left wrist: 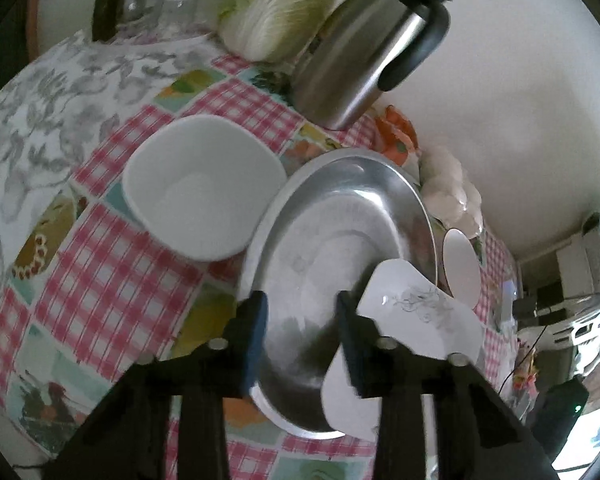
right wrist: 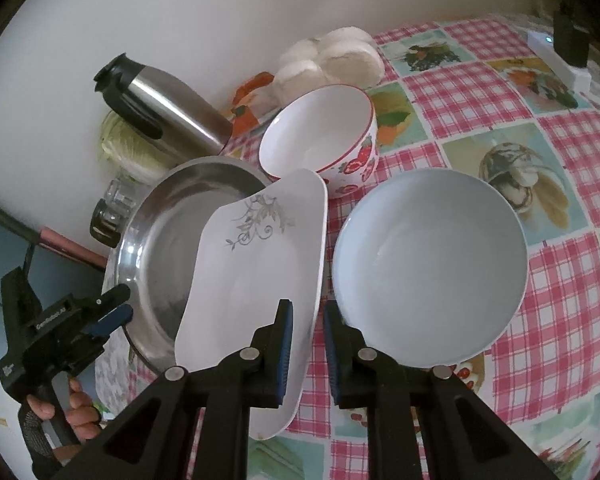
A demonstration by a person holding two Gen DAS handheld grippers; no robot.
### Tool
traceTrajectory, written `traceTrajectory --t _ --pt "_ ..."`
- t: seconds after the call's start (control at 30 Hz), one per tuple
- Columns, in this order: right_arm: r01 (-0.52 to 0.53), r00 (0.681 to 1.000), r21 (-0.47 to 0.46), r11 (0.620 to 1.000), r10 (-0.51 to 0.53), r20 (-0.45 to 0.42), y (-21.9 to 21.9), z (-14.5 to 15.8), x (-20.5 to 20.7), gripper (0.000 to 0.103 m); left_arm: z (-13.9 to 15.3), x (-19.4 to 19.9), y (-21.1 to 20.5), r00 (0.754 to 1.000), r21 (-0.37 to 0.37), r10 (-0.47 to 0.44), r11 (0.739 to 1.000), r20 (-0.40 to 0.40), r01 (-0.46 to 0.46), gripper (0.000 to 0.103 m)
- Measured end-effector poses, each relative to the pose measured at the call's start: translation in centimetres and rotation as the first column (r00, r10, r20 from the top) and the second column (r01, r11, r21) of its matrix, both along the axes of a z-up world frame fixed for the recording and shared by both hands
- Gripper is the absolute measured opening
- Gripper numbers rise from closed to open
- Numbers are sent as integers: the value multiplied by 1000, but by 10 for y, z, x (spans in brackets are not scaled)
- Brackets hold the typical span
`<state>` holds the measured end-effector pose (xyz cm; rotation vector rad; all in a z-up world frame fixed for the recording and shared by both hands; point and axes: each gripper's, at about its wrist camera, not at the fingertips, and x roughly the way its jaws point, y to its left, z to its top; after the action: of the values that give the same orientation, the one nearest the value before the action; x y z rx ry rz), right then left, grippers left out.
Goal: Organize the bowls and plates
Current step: 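Lower the square plate into the steel pan with both tools, then press the square plate flat into the pan with both tools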
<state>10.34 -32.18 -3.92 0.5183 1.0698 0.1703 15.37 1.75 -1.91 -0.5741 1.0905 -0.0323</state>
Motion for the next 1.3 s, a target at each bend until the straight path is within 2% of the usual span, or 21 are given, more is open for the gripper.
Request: traceTrajectory --t 0.13,0.27,0.33,0.4,0.53,0.63,0.73,0.83,0.9,1.0,1.13,1.3 --pt "-1 1000 -4 1000 1 -1 0 -1 0 16 10 -4 5 999 -6 19 1000 42 -19 32" --pt "-5 1000 -17 1000 5 -4 0 -2 0 16 12 -6 8 998 3 36 999 46 -36 32" --pt "-6 1000 -18 1000 5 -8 1 -3 1 16 18 -8 11 997 56 59 997 51 -61 32" --pt "-6 1000 -20 1000 5 -10 1 -4 2 16 23 -10 16 995 77 74 994 65 -79 32" --pt "-9 1000 -22 1000 9 -10 1 -3 2 16 11 -8 19 997 72 76 994 30 -78 32" --pt "-8 1000 -26 1000 8 -8 1 -2 2 16 -7 -2 18 997 43 82 996 -15 -81 30" --pt "3 1000 -26 1000 -3 -11 -1 -4 2 16 -25 1 21 992 17 111 994 -60 -111 19" --pt "6 1000 -21 1000 -6 -10 -1 -4 1 16 -38 0 28 988 -72 129 988 -83 -135 19" --pt "5 1000 -34 999 -6 -5 1 -3 1 16 -43 -2 28 986 -106 137 983 -91 -147 18" --pt "-2 1000 -31 1000 2 12 4 0 2 9 -49 -1 25 987 -143 124 980 -98 -138 11" --pt "-20 999 -87 996 23 34 15 6 3 9 -51 -1 20 987 -129 119 983 -107 -132 12" --pt "-25 1000 -60 998 26 5 25 -6 12 9 -52 -2 22 988 -138 108 983 -113 -124 12"
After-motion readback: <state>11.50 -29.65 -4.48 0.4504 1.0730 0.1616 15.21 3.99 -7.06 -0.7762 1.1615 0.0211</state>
